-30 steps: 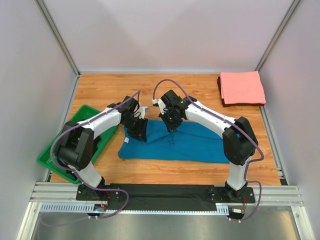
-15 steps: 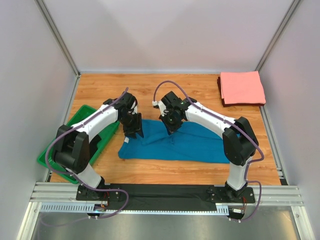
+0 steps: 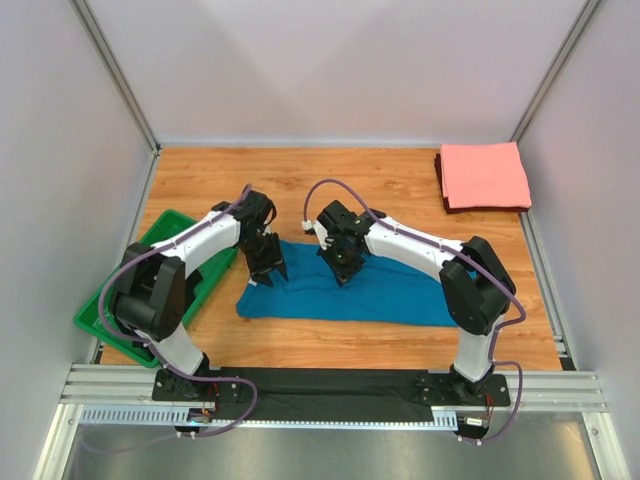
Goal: Fold and stack the t-shirts
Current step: Fold the tshirt
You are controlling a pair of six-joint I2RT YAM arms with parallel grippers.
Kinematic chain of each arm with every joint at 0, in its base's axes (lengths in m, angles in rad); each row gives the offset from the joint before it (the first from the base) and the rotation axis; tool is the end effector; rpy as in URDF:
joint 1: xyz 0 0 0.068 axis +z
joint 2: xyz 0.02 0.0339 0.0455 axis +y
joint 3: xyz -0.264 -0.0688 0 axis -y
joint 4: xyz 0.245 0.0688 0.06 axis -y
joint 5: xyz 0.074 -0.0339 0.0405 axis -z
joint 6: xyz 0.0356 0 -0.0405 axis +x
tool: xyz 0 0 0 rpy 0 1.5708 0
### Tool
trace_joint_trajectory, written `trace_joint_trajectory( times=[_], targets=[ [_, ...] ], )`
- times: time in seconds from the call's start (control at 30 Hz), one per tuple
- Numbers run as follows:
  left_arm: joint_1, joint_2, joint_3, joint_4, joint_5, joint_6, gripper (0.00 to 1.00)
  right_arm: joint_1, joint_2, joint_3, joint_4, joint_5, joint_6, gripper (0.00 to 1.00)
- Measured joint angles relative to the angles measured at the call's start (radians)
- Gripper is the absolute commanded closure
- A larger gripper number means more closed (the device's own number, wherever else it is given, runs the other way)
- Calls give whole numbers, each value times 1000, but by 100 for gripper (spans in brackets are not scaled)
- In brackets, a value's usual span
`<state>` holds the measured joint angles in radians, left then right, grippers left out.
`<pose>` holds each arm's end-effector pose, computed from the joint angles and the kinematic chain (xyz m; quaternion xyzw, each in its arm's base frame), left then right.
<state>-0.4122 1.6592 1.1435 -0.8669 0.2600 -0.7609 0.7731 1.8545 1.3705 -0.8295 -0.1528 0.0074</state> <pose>0.2770 -0.1311 0.2014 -0.1592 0.9743 -0.1591 0.0062 0.2585 0.2598 0.2005 -0.3785 0.9136 0.1187 0.0895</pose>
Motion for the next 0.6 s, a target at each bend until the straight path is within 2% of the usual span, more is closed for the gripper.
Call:
trace_joint_trajectory(
  times=[0.5, 0.57, 0.6],
  targets=[
    [-21, 86, -29, 68, 14, -151, 49, -2, -10, 0, 8, 13, 31, 100],
    [-27, 101, -28, 71, 13, -154, 51, -2, -10, 0, 12, 13, 37, 100],
    [-32, 108, -27, 72, 11, -154, 57, -2, -10, 0, 14, 13, 41, 100]
  ],
)
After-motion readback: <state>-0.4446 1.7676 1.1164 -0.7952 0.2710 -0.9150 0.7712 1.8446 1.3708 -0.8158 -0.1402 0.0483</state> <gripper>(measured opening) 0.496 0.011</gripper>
